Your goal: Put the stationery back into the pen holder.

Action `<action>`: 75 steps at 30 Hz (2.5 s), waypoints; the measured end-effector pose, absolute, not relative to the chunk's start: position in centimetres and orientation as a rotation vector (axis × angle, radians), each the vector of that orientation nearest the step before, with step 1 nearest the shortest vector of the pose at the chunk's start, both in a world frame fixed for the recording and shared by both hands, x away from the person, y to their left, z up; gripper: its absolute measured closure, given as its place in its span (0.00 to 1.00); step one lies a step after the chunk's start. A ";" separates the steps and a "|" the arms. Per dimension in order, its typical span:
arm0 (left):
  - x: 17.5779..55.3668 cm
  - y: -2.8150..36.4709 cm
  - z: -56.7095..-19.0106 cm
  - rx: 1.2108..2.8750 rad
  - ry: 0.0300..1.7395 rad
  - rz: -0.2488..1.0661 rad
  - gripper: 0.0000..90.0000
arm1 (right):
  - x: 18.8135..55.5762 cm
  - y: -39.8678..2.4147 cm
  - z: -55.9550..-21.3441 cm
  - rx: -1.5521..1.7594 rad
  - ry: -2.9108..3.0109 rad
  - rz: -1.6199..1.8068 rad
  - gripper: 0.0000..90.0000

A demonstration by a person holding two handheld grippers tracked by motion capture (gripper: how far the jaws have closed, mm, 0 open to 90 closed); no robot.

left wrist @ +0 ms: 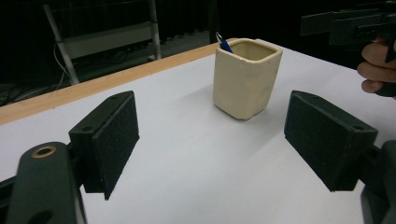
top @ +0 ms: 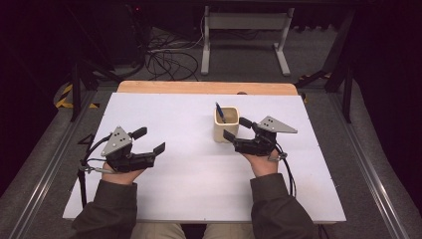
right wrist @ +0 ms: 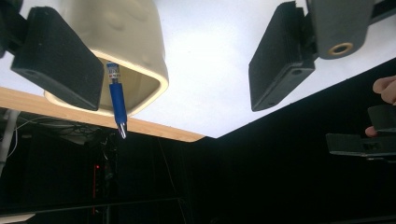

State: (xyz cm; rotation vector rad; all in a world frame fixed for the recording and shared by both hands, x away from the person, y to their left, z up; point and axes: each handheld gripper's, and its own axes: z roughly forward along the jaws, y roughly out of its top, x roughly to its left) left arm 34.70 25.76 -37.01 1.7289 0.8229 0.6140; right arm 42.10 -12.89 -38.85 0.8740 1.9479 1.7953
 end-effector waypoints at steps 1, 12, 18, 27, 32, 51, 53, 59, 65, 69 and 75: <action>34.7 25.8 -37.0 1.729 0.824 0.615 0.21 | 42.0 -13.0 -38.8 0.874 1.949 1.798 0.20; 34.7 25.8 -36.9 1.725 0.822 0.618 0.21 | 41.1 -14.4 -38.4 0.873 1.927 1.820 0.17; 34.7 26.0 -36.9 1.724 0.828 0.619 0.21 | 40.8 -14.8 -38.3 0.863 1.934 1.830 0.14; 34.6 26.1 -36.9 1.719 0.832 0.622 0.21 | 40.4 -15.9 -37.9 0.862 1.921 1.845 0.13; 34.6 26.2 -36.9 1.721 0.835 0.625 0.21 | 40.2 -16.6 -37.6 0.873 1.907 1.857 0.13; 34.6 26.5 -37.0 1.720 0.847 0.635 0.21 | 39.8 -19.2 -36.7 0.873 1.848 1.921 0.08; 34.5 26.5 -37.0 1.721 0.847 0.635 0.21 | 39.8 -19.4 -36.6 0.874 1.843 1.926 0.08; 34.5 26.7 -37.0 1.713 0.854 0.640 0.21 | 39.9 -19.6 -36.6 0.866 1.853 1.930 0.06; 34.5 26.7 -37.0 1.714 0.856 0.639 0.21 | 39.9 -19.7 -36.5 0.862 1.861 1.926 0.06; 34.5 26.7 -37.1 1.715 0.856 0.637 0.21 | 39.9 -19.6 -36.5 0.858 1.863 1.925 0.06; 34.6 26.8 -37.1 1.714 0.857 0.639 0.21 | 39.9 -19.6 -36.6 0.862 1.867 1.907 0.06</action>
